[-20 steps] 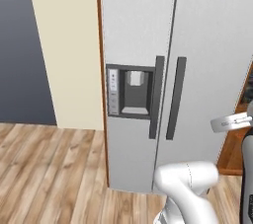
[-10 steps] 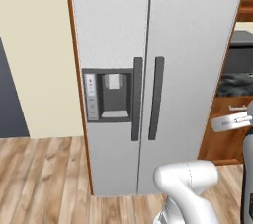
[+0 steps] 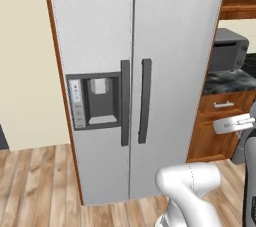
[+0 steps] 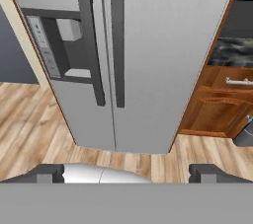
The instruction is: Retrieve the steak from the fridge and place it on the saucepan with marinade on the stove.
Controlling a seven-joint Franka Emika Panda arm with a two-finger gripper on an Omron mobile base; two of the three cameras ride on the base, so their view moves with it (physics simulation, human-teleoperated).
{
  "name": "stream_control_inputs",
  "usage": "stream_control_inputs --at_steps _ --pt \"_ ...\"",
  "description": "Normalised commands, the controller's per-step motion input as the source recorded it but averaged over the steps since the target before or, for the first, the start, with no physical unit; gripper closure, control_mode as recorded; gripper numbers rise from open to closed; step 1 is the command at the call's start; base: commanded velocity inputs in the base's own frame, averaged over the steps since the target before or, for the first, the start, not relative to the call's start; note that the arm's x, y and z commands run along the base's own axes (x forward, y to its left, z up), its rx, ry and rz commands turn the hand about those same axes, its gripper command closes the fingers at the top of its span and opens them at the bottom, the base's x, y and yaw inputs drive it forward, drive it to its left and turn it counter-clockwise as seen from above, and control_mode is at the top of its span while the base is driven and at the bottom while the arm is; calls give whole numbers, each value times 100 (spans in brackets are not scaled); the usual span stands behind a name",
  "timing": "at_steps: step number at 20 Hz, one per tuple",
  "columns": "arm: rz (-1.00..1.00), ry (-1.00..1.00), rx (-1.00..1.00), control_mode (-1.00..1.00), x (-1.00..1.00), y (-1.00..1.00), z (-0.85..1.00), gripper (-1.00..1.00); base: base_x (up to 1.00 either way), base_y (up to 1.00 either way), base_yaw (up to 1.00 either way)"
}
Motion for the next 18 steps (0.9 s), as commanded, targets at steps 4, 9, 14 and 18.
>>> stream_control_inputs --at_steps 4,9,14,18 --pt "0 0 0 100 0 0 0 -100 3 23 -11" --pt "0 0 0 100 0 0 0 -100 0 32 -3" --pt "0 0 0 100 0 0 0 -100 0 39 0" --pt "0 0 0 100 0 0 0 -100 0 46 0"
